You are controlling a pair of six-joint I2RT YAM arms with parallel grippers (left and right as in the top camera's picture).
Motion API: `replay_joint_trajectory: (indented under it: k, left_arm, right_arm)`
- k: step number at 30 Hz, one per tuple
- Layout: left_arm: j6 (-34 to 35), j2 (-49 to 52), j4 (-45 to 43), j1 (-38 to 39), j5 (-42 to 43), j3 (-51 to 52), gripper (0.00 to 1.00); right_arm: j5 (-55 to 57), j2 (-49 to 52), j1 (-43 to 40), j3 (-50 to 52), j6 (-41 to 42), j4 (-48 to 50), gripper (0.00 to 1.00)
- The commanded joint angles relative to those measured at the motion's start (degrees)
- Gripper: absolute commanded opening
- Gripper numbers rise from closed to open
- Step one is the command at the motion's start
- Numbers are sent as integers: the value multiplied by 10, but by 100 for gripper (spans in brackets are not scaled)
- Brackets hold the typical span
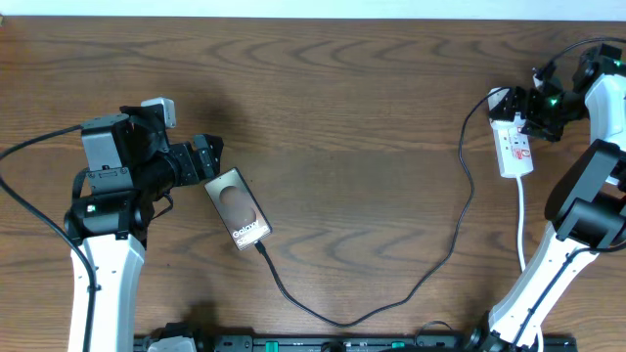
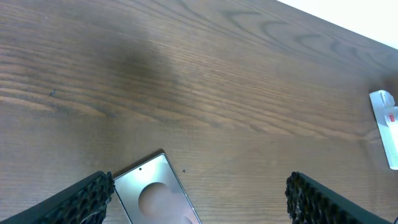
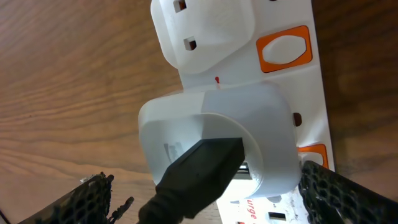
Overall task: Plug charger to phone and switch on socket
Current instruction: 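Press the orange switch beside the charger plug with the right gripper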
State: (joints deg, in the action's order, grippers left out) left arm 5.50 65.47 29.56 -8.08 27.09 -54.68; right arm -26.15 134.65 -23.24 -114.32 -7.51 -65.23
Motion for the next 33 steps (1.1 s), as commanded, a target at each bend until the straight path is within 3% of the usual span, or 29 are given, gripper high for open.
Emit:
replay_joint_trajectory:
  k: [1, 24, 29, 33]
  left_arm:
    - [-10, -4, -1, -2, 7, -9, 90]
    - [-10, -4, -1, -2, 7, -9, 90]
    - [-10, -4, -1, -2, 7, -9, 91]
    - [-10, -4, -1, -2, 7, -9, 91]
  right_arm:
    - [-21, 11, 21, -2, 9, 0, 93]
    - [-85, 11, 30, -2, 15, 2, 89]
    - [-43, 11, 25, -2, 45, -9, 99]
    - [6, 11, 12, -4, 62, -32, 99]
